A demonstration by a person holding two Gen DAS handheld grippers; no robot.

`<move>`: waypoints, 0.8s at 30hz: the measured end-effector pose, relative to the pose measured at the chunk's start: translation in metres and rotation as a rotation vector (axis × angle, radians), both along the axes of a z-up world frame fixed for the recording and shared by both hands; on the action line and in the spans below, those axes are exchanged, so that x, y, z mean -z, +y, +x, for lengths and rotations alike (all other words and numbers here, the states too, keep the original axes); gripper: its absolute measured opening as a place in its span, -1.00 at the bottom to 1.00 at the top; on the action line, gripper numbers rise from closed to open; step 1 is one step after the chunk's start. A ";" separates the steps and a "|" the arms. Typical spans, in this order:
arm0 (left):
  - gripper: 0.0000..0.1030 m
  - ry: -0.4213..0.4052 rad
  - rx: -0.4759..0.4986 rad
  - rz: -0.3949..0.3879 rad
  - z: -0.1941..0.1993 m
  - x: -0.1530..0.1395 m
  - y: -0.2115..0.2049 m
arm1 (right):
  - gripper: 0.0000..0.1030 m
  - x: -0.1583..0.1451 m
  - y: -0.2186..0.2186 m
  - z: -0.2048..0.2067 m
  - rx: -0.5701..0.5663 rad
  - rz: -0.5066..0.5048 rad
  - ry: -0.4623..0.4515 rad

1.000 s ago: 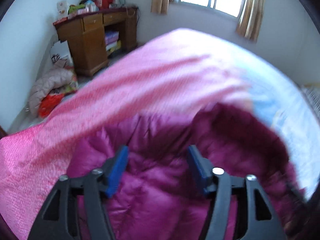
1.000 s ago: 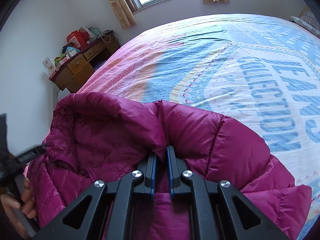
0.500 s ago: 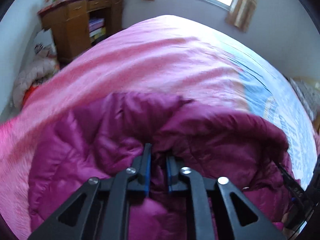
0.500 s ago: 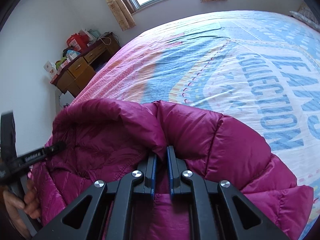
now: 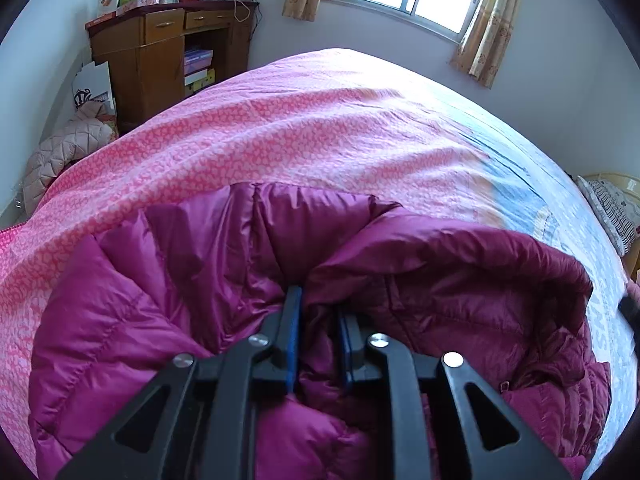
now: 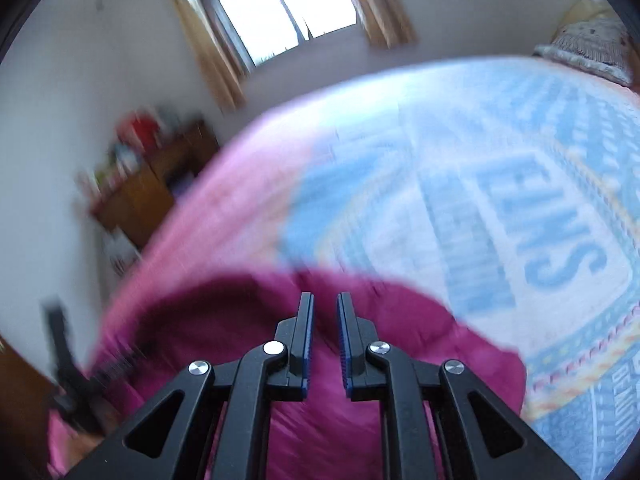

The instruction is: Fold large clothes

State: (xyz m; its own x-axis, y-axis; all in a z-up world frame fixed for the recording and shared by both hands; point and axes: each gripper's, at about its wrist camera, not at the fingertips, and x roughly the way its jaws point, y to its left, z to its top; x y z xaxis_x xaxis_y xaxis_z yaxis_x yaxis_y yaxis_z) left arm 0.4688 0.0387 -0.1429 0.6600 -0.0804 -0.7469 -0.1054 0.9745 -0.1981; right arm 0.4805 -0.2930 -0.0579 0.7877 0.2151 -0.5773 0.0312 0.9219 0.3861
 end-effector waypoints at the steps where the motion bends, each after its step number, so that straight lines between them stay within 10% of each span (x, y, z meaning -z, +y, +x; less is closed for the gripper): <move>1: -0.58 -0.001 0.000 0.003 0.000 0.000 -0.001 | -0.78 -0.003 0.008 0.012 -0.022 0.003 0.017; 10: -0.58 -0.008 -0.001 0.001 0.001 0.001 -0.002 | -0.80 0.066 0.073 0.060 -0.215 -0.052 0.290; 19: -0.24 -0.073 -0.040 -0.079 -0.022 -0.014 0.012 | -0.92 0.080 0.057 0.044 -0.218 0.015 0.184; 24: -0.10 -0.262 -0.022 0.049 -0.062 -0.057 -0.014 | -0.92 0.080 0.064 0.046 -0.210 -0.074 0.172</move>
